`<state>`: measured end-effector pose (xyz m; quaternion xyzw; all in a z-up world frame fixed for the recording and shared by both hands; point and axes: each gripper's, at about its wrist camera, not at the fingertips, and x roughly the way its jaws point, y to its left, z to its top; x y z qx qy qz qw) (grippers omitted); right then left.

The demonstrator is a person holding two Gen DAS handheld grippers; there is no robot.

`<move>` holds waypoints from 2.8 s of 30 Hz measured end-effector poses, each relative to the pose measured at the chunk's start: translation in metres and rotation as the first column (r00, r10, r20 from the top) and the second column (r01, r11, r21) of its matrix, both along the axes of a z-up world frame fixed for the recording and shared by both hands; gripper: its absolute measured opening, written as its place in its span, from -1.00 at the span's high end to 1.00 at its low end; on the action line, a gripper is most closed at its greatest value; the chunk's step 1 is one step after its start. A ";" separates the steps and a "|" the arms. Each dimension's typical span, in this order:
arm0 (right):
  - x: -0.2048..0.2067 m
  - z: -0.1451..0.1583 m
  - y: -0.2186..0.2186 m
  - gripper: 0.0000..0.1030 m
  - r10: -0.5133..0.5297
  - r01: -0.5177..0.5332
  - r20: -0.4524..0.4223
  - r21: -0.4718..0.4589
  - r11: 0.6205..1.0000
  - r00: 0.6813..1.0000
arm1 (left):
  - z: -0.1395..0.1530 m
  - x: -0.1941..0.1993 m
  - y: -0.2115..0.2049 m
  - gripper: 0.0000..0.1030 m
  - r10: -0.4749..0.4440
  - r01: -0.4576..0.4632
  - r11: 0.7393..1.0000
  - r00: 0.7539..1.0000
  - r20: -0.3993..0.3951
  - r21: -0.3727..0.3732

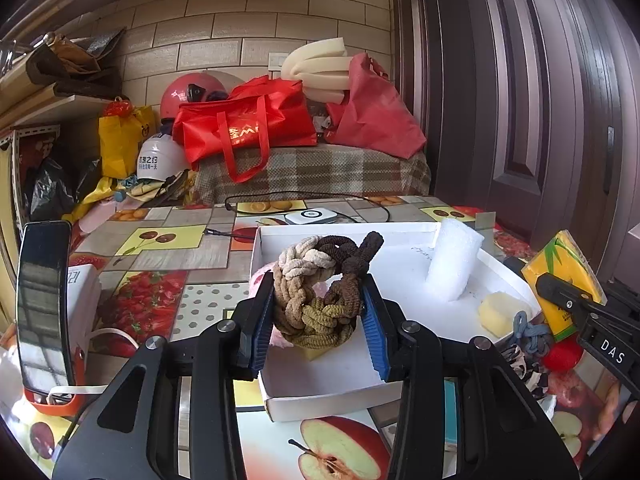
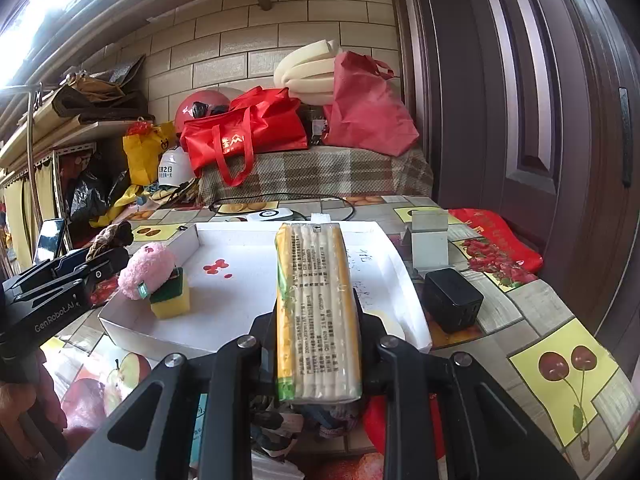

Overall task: Organize soft objects
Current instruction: 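Carry the rope knot into the box with left tool while right tool places carton inside, then open both tools and withdraw them from the box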

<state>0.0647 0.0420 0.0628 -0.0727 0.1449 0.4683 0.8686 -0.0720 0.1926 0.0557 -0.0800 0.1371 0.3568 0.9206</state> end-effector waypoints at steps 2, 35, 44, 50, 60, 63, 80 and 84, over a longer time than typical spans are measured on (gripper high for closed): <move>0.000 0.000 0.000 0.51 0.000 0.000 0.001 0.000 1.000 1.000 | 0.000 0.000 0.000 0.23 0.000 0.000 1.000 1.000 0.000 -0.002; -0.001 -0.001 0.039 0.50 0.058 -0.058 0.012 -0.017 0.998 0.998 | -0.001 0.024 0.016 0.22 0.019 -0.020 0.999 1.000 -0.025 -0.031; 0.010 -0.002 0.060 0.49 0.066 -0.066 -0.032 -0.025 0.997 0.997 | -0.002 0.047 0.026 0.22 0.000 -0.003 0.999 0.999 -0.054 -0.046; 0.019 -0.004 0.082 0.49 0.067 -0.071 -0.058 -0.070 0.995 0.996 | -0.005 0.059 0.038 0.22 0.016 -0.023 0.996 0.996 -0.085 -0.087; 0.047 -0.016 0.093 0.04 0.007 -0.039 -0.207 -0.149 0.988 0.978 | -0.010 0.083 0.031 -0.27 0.002 -0.011 0.999 0.981 -0.195 -0.042; 0.055 -0.017 0.086 -0.39 -0.024 -0.007 -0.246 -0.121 0.993 0.969 | -0.009 0.075 0.036 -0.44 0.012 -0.022 0.998 0.988 -0.156 -0.066; 0.034 0.005 0.048 -1.00 -0.087 0.092 -0.068 0.081 0.992 0.994 | -0.001 0.035 0.045 -1.00 0.080 -0.073 0.991 0.995 0.057 -0.111; 0.019 0.007 0.051 -1.00 -0.078 0.076 0.018 0.064 0.995 0.997 | 0.000 0.032 0.042 -1.00 0.092 -0.084 0.991 0.993 0.074 -0.100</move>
